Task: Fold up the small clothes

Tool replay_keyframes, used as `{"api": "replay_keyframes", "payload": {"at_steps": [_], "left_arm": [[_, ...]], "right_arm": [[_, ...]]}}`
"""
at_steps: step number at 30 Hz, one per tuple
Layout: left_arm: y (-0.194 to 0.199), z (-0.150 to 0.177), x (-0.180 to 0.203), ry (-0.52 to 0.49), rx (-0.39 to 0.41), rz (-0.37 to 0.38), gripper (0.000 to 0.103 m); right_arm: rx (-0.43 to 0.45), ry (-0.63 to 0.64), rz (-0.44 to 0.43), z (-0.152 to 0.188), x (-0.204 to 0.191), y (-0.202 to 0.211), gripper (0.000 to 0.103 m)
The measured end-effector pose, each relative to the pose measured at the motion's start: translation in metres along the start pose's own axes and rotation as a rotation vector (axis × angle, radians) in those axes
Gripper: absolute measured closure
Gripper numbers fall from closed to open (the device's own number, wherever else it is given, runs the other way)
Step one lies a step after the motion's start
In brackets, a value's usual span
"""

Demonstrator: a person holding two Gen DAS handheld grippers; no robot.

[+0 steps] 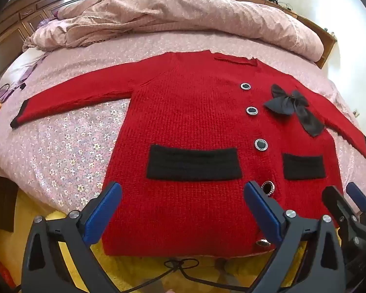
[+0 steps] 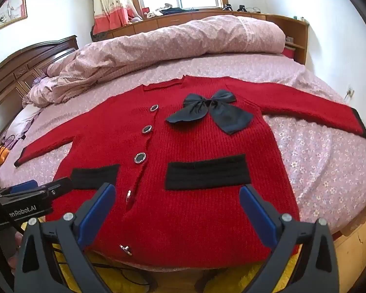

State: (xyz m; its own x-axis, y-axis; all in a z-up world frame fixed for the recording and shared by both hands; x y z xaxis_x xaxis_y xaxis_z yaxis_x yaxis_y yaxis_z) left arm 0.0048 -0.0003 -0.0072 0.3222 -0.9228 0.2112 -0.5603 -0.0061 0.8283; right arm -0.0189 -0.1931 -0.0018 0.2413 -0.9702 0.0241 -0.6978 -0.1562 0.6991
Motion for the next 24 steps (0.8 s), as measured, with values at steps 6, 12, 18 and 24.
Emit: {"api": "replay_keyframes", "payload": {"at_steps": [6,12,18,24], "left_arm": [[-0.002,0.004,-0.006,0.006,-0.011,0.003,0.006],[-0.002,0.001,-0.002,-0.003,-0.009,-0.012,0.006],[-0.001,0.000,-0.001,-0.008,-0.007,-0.016,0.006],[-0.001,0.001,-0.001,-0.011,-0.006,-0.016,0.006]], "right_arm": [[0.007,-0.011,-0.016,0.001,0.003,0.002,0.000],[-0.010,-0.002,-0.004,0.005,0.001,-0.007,0.000],[-0.011,0.002,-0.002,0.005,0.002,-0.005,0.000],[-0.019,-0.001,0.003,0.005,0.002,-0.005,0.000]]}}
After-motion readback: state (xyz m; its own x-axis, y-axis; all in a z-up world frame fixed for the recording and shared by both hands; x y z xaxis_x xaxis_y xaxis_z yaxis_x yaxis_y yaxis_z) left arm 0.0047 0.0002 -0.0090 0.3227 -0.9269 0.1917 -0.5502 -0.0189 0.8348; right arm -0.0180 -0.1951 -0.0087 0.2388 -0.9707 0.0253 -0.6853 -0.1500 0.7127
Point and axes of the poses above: each gripper's, at about its wrist camera, not at the fingertips, and y roughly against the way its jaws point, x to its right, z to its underside, the point moved 1 cm from there along -y, roughly the way its jaws point, and after that the axes turned 14 degrees about y, right-handed, at the moved point
